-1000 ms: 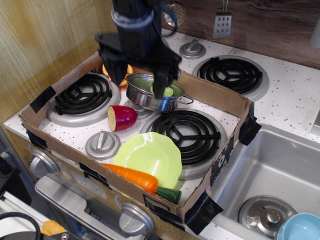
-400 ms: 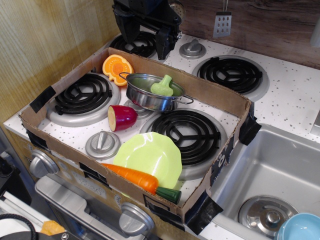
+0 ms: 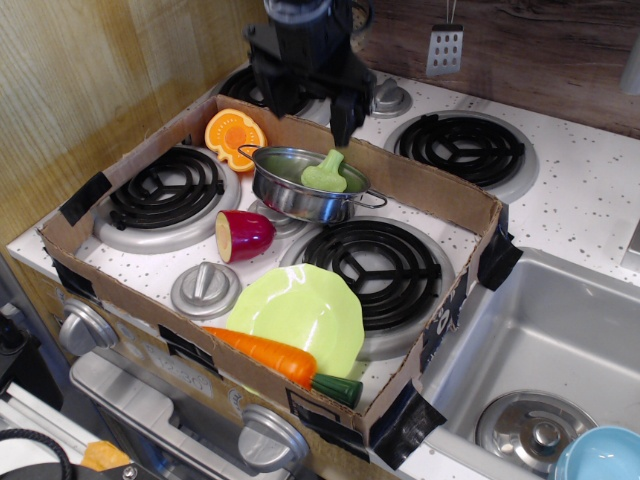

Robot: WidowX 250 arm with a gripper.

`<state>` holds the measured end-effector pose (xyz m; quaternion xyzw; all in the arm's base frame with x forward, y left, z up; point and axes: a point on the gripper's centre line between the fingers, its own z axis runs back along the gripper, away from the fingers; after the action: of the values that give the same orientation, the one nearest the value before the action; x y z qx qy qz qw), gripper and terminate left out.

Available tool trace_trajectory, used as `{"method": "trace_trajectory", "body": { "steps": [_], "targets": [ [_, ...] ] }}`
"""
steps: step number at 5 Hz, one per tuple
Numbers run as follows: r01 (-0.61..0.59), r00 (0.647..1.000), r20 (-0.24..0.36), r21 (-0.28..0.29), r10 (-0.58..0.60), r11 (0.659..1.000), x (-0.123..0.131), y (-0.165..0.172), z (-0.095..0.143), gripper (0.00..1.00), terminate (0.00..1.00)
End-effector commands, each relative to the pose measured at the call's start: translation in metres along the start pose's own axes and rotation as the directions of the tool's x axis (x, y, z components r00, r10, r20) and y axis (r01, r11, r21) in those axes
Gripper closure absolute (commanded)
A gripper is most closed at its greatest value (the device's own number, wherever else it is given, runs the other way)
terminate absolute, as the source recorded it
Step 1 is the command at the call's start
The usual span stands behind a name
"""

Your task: Take broccoli out of pan

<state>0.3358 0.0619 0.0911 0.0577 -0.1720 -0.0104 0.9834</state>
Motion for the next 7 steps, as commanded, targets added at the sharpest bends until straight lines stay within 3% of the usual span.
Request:
{"method": "trace_trajectory", "body": {
  "steps": [1, 4, 7],
  "targets": [
    [-0.058, 0.998, 0.027, -0.007, 0.058, 0.998, 0.004, 0.004, -0.029, 0.0, 0.0],
    [-0.079, 0.994, 0.082, -0.002, 0.079, 0.997, 0.009, 0.003, -0.06, 0.0, 0.0],
    [-0.128, 0.986, 0.104, -0.015, 0.129, 0.992, 0.005, -0.001, -0.068, 0.0, 0.0]
  ]
}}
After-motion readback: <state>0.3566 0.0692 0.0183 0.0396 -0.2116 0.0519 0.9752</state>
